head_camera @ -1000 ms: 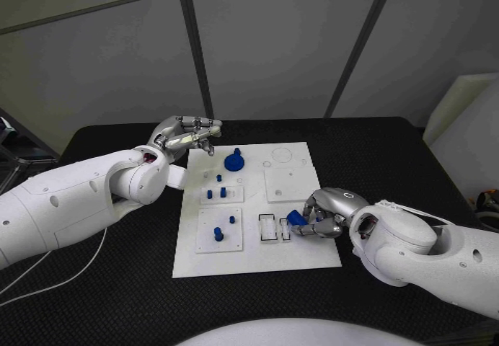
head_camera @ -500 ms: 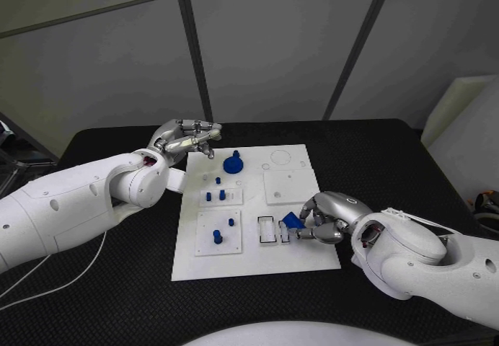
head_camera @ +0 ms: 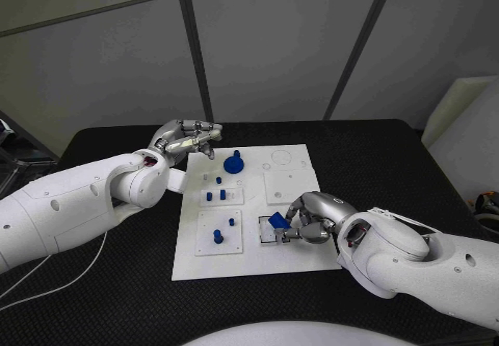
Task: Assemble the parts on the task board
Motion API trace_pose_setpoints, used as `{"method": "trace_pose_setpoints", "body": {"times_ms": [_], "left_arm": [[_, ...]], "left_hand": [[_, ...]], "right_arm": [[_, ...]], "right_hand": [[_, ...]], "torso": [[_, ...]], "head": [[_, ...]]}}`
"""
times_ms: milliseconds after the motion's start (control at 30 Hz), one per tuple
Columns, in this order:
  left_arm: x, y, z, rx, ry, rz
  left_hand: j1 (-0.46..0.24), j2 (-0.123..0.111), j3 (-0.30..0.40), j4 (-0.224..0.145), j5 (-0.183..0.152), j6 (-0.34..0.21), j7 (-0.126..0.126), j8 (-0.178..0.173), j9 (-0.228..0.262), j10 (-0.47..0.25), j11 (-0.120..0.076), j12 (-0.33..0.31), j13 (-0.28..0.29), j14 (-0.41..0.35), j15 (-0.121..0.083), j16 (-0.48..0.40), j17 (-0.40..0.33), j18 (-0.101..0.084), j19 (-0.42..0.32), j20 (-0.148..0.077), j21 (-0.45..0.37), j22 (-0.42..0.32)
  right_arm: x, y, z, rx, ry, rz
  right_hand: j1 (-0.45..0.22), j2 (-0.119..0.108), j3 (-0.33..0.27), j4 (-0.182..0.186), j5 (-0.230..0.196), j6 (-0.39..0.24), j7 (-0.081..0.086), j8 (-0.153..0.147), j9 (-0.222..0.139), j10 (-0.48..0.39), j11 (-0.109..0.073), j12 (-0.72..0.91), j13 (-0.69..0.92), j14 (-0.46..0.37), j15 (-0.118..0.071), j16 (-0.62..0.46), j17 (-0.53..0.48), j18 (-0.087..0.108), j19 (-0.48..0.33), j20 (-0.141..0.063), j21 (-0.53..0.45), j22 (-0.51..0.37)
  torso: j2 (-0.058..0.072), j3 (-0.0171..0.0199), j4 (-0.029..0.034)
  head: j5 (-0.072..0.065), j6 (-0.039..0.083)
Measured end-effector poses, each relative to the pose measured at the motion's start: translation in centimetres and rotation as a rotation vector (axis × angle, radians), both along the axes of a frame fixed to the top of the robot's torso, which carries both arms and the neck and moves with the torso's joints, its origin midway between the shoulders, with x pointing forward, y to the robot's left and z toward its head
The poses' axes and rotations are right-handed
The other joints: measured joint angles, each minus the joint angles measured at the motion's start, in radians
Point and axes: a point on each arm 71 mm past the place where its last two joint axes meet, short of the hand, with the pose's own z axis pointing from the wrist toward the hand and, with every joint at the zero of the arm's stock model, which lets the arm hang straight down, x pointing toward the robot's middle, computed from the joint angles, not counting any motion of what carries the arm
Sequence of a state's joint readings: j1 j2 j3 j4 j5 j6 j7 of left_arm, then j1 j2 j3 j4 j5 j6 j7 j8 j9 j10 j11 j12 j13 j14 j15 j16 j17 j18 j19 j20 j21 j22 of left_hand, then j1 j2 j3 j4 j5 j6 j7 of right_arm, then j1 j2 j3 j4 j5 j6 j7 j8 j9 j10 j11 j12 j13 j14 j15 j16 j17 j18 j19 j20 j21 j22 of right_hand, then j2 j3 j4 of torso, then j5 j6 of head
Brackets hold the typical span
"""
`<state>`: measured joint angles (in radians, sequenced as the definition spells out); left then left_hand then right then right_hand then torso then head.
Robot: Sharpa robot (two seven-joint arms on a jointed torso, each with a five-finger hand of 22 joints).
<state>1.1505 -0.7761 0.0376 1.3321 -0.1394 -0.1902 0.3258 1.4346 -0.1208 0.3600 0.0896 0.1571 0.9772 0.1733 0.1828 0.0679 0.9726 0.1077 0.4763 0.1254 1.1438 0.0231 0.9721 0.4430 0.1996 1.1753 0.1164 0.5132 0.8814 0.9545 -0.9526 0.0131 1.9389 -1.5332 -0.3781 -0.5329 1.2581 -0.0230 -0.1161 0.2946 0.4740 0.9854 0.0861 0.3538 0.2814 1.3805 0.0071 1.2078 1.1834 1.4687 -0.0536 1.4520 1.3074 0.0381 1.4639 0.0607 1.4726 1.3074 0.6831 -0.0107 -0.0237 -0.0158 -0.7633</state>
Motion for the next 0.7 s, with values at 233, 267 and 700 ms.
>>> {"method": "trace_pose_setpoints", "body": {"times_ms": [233,267,700], "left_arm": [[0.0,-0.1,0.0,-0.001,0.000,-0.002],[0.0,-0.1,0.0,-0.001,0.000,-0.003],[-0.1,-0.2,0.1,-0.002,0.000,-0.006]], "left_hand": [[0.000,0.000,0.000,0.000,0.000,0.000,0.000,0.000,0.000,0.000,0.000,0.000,0.000,0.000,0.000,0.000,0.000,0.000,0.000,0.000,0.000,-0.001],[0.000,0.000,0.000,0.000,0.000,0.000,0.000,0.000,0.000,0.000,0.000,0.000,0.000,0.000,0.000,0.000,0.000,0.000,0.000,0.000,0.000,-0.001],[0.000,0.000,0.000,0.000,0.000,0.000,0.000,0.000,0.000,0.000,0.000,0.004,0.000,-0.004,0.004,0.000,-0.001,0.000,0.000,0.000,0.000,-0.001]], "right_arm": [[0.2,1.0,-0.3,0.007,0.022,0.016],[0.3,1.1,-0.4,0.006,0.025,0.017],[0.6,1.5,-0.9,-0.015,0.056,0.027]], "right_hand": [[-0.053,0.018,-0.033,0.000,-0.014,0.027,-0.010,0.018,0.010,0.000,0.000,-0.012,0.000,-0.002,-0.002,0.000,0.000,0.000,0.000,0.000,0.000,0.000],[-0.057,0.015,-0.035,-0.002,-0.015,0.031,-0.014,0.021,0.011,0.000,0.000,-0.012,0.000,-0.004,-0.004,0.000,0.000,0.000,0.000,0.000,0.000,0.000],[-0.165,0.002,-0.103,-0.002,-0.202,0.048,-0.024,0.058,0.039,0.004,-0.011,-0.029,0.006,-0.004,-0.011,-0.006,0.000,0.000,0.003,-0.011,0.000,0.000]], "torso": [[0.000,0.0005,0.0000],[0.000,0.0005,0.0000],[0.000,0.0011,-0.0014]], "head": [[0.004,-0.001],[0.004,-0.001],[0.008,-0.004]]}}
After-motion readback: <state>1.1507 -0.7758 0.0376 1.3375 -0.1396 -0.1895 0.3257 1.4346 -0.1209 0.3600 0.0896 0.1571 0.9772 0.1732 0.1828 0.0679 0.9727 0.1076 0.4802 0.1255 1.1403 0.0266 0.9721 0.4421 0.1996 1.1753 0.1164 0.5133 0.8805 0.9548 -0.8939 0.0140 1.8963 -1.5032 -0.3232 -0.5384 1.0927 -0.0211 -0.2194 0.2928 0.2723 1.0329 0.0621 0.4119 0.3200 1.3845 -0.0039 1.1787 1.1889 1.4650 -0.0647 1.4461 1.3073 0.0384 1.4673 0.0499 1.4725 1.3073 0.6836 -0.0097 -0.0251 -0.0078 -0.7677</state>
